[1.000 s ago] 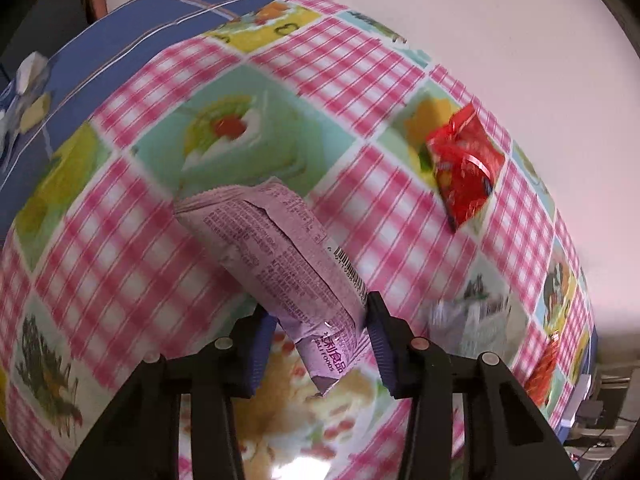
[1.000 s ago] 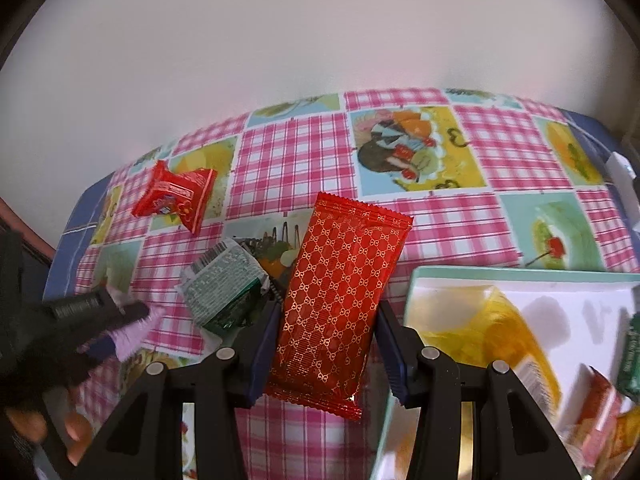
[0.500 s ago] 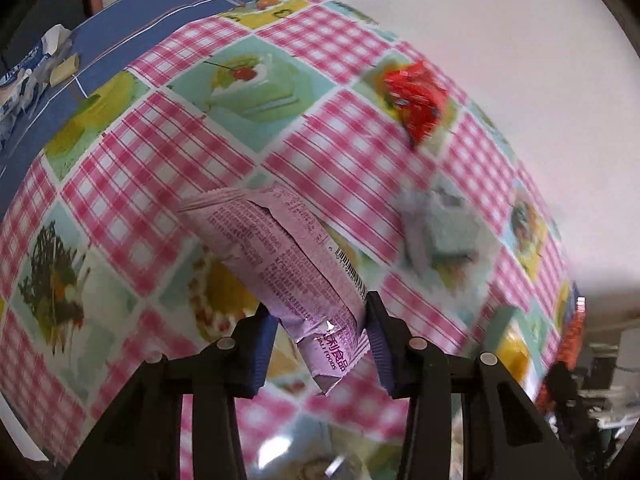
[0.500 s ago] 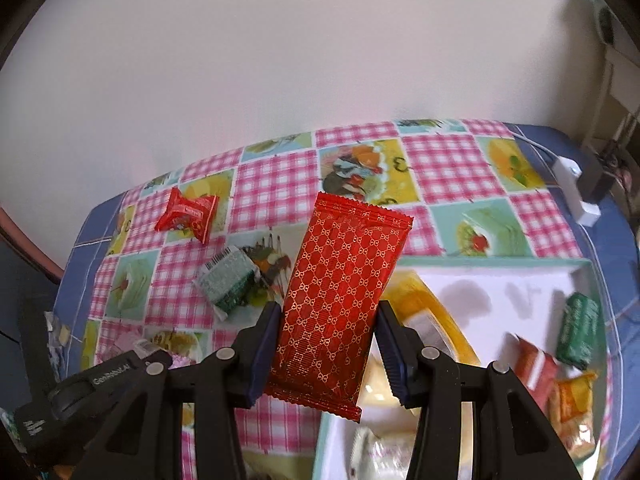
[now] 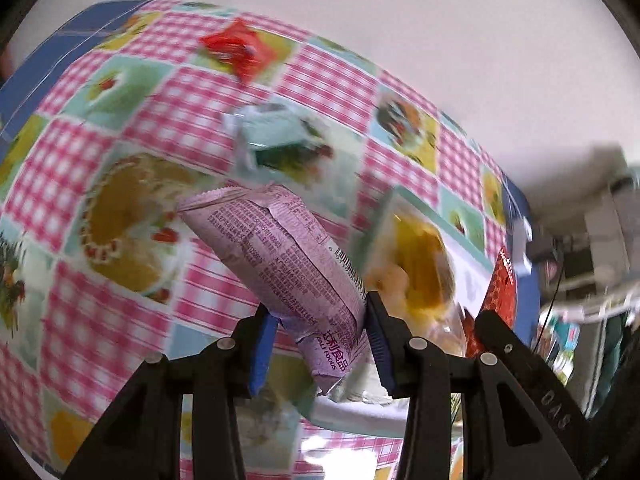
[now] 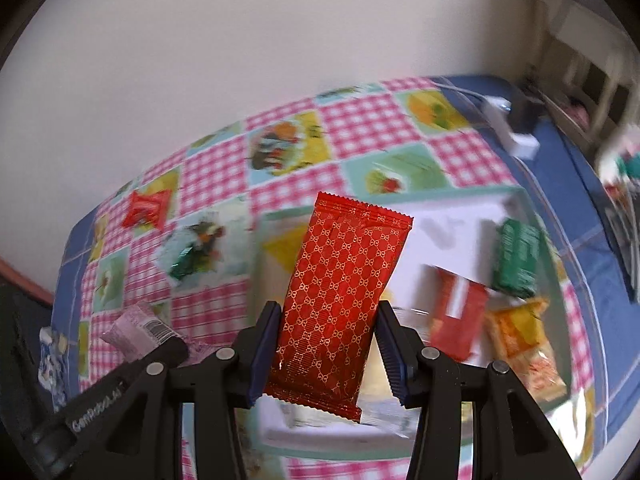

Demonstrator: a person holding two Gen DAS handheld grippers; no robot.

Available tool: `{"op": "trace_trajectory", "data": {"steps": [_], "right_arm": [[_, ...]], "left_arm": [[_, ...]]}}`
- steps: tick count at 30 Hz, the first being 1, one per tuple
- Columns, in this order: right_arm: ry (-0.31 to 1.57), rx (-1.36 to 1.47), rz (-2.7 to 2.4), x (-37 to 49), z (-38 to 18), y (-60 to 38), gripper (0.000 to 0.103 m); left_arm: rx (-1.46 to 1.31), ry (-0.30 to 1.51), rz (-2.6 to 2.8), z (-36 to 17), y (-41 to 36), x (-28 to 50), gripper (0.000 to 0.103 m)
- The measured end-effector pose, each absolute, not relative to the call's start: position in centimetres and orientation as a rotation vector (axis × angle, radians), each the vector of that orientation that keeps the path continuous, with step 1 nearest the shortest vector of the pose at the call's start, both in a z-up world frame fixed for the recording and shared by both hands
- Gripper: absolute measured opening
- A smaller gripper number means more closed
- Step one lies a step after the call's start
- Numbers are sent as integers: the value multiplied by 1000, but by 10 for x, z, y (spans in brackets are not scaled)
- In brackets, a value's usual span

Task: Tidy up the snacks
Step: 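Carry the red mesh cake and pink pouch over the tray with both tools, then open both tools to drop the cake and pink pouch into the tray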

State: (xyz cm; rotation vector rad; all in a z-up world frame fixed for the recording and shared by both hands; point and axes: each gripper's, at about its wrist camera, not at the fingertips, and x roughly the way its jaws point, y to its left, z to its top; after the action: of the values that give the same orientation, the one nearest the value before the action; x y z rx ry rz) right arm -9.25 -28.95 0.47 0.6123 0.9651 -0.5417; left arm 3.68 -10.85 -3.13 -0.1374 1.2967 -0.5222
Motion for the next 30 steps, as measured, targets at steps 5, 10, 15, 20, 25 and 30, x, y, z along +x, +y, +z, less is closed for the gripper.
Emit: {"op": "trace_trajectory", "data": {"steps": [5, 10, 15, 20, 25, 30], "right_arm": [[973, 685, -617, -112, -6, -320, 51], [983, 730, -653, -123, -15, -338, 51], [997, 744, -678, -130, -19, -346, 51], [1037, 764, -686, -130, -30, -348, 51], [1061, 759, -697, -129, -35, -348, 52], [1057, 752, -689, -129, -31, -346, 52]], "left_arm": [[-42, 1324, -591, -36, -139, 7, 45], [44, 1325, -657, -34, -164, -17, 45], [123, 1304, -666, -39, -183, -27, 45], [123, 1340, -675, -49, -186, -27, 45], [129, 1356, -675, -52, -186, -29, 45], [109, 1360, -686, -43, -184, -29, 45]]}}
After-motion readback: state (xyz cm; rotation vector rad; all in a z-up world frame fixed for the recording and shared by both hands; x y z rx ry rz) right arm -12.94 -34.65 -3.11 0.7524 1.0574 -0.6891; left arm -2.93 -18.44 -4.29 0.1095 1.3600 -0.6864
